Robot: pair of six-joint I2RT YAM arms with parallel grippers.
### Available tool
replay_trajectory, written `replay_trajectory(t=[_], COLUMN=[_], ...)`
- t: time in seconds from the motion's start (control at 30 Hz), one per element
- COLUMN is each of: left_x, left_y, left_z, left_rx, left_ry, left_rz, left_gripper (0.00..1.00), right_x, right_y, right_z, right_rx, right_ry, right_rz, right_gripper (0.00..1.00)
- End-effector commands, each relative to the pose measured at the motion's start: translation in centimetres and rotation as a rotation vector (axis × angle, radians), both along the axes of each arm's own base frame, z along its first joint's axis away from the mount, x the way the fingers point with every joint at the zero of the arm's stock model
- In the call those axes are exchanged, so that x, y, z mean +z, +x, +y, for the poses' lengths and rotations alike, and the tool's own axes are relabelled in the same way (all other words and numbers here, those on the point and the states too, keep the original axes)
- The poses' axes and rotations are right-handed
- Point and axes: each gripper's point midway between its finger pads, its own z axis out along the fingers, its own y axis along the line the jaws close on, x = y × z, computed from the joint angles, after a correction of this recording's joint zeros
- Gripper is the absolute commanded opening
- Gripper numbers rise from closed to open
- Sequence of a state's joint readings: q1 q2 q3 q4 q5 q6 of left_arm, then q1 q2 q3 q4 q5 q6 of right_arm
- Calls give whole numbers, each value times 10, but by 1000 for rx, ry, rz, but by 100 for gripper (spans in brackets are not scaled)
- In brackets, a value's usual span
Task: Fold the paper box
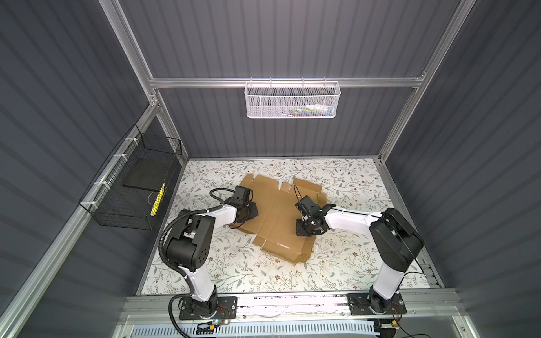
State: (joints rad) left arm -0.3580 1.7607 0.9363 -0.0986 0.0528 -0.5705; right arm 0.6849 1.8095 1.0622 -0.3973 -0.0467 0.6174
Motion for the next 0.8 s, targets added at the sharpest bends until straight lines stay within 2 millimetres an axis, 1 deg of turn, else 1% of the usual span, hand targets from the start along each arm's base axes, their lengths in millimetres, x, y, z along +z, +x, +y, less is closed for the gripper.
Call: replay_trajectory(t=[0.0,0.13,0.27,0.37,0.43,0.53,0.63,0.77], left_x=[-19,-23,-25,-21,-15,-5,8,34], left_y=[-32,-45,-60,-69,-73,-76,-75,-63], left_z=[1,-3,-16,-26,-31,-36,-39,-33], left_rx=[1,7,-8,-13,-15,-14,-20,-32], left_ry=[-25,-42,-46,-63,-79,-102,-119,-57], left_rz=[108,123,132,123,111,93,70,10], left_gripper=[0,0,0,0,0,0,0,0], right_x=[-36,-37,-38,-35,-32,-18,2,36], right_y=[-6,14,34,50,61,79,92,92], right_z=[-41,-51,-58,-62,-65,-67,-66,-62], right_rx=[16,14,10,12,14,14,12,2], right_ry=[-166,-177,-185,-189,-197,-206,-196,-149], right_rz=[94,89,86,75,61,16,-40,-109], right_gripper=[2,3,3,3,3,3,4,5])
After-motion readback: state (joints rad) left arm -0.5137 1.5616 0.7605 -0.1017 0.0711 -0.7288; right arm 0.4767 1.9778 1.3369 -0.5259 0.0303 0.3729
